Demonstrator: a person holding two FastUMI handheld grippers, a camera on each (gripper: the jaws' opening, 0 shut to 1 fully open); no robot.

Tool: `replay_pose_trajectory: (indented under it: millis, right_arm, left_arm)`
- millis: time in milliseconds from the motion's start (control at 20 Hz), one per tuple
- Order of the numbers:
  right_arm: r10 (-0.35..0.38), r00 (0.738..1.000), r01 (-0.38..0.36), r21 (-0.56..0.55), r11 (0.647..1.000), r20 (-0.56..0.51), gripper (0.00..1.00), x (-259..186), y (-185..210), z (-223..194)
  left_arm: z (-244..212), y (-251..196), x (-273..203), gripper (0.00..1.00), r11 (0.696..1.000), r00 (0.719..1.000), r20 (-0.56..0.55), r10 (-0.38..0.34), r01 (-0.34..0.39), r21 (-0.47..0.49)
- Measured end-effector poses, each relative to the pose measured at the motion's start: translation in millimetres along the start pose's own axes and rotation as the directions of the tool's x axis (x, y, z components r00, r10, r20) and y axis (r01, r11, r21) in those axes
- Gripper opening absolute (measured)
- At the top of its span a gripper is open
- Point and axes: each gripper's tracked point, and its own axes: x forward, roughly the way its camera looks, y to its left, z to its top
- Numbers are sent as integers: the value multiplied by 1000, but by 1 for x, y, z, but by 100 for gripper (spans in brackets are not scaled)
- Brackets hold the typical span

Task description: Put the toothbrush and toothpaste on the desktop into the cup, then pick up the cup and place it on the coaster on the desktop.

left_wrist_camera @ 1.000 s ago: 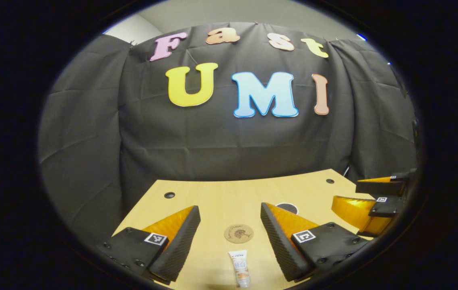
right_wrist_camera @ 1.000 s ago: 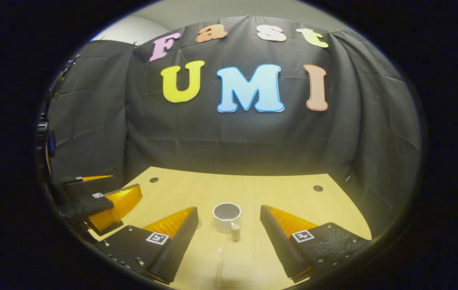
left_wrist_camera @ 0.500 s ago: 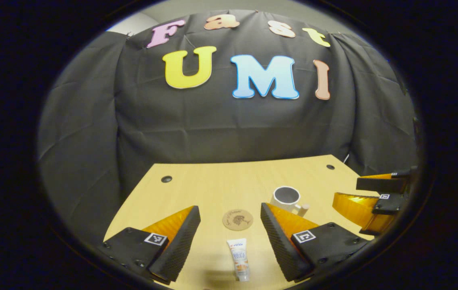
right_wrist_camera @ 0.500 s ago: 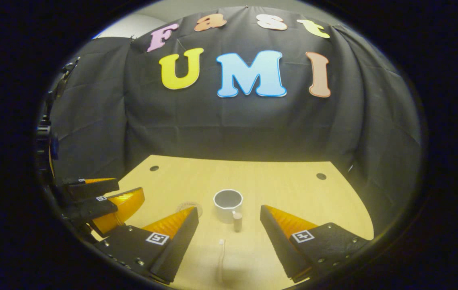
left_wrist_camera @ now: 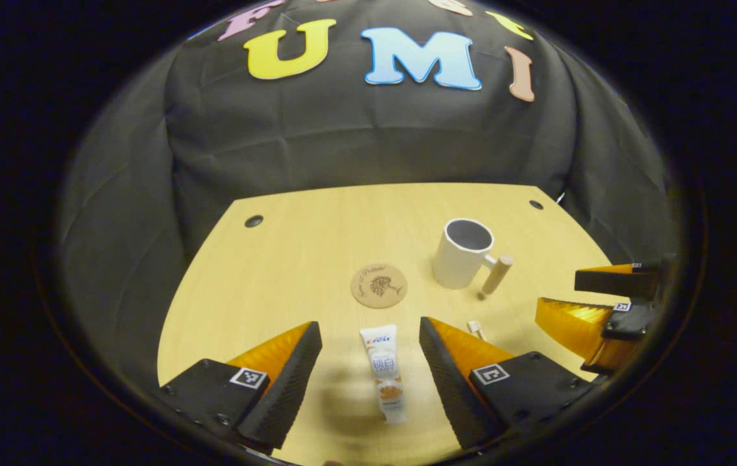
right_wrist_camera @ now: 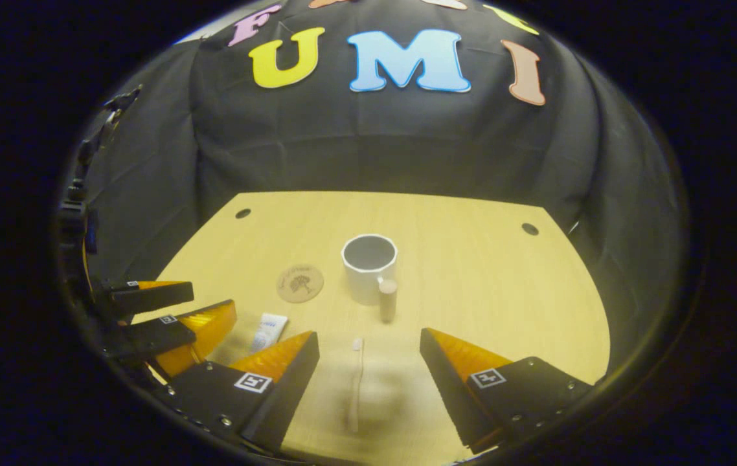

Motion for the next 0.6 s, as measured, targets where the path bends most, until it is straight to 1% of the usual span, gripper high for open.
replay_pose_trajectory:
  millis: [100, 150, 250, 300, 500, 600]
  right_arm:
    - [-3, 997, 2, -6, 1000, -72, 95, 8, -2, -21]
    - [-8, 993, 7, -6, 1000, -116, 94, 14, -3, -32]
    - [-6, 971, 6, 0, 1000, -238, 95, 21, -5, -61]
    - [-8, 962, 9, 3, 1000, -274, 97, 24, -5, -67]
    - [2, 927, 1, 7, 1000, -374, 97, 29, -3, -91]
    - [-3, 916, 2, -3, 1000, -402, 97, 37, -3, -101]
  left_arm:
    - [-16, 0, 10, 100, 1000, 998, -58, -4, 4, -8]
    - [-26, 0, 16, 99, 1000, 996, -85, 0, -1, -10]
    - [-42, -1, 25, 99, 1000, 991, -137, 0, -1, -14]
    - [-49, -1, 29, 99, 1000, 987, -161, 1, -3, -15]
    - [-79, -3, 42, 99, 1000, 966, -257, -2, -5, -24]
    - [-93, -5, 49, 99, 999, 953, -302, -8, -3, -38]
